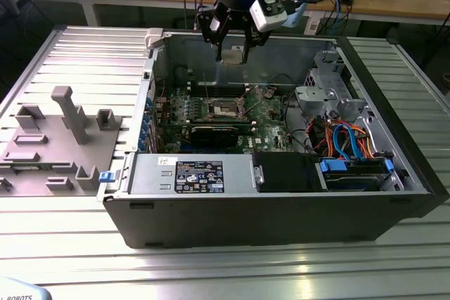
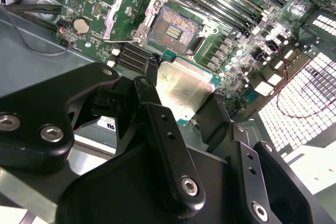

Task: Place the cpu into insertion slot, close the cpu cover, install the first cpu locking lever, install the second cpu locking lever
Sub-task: 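Place the cpu into insertion slot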

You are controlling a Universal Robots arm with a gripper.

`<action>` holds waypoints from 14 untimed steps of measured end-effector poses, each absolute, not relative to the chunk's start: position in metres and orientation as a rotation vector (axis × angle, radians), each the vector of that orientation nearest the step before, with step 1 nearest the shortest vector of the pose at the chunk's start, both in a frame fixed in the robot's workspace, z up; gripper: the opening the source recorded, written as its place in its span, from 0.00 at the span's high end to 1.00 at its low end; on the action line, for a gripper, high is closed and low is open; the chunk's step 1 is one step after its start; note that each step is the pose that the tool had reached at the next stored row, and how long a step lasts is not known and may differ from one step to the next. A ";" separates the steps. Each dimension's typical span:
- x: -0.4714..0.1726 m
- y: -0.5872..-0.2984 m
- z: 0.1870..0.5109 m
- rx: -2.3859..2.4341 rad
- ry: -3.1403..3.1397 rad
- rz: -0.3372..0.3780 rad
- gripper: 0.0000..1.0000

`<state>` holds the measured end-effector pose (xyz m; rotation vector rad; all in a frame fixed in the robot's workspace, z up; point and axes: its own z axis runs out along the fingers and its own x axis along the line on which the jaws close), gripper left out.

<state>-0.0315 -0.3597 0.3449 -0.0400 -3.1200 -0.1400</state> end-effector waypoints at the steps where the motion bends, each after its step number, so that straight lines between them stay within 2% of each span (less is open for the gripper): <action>1: -0.031 -0.360 0.345 -0.040 -3.120 -0.140 0.46; 14: -0.031 -0.360 0.340 -0.040 -3.120 -0.140 0.46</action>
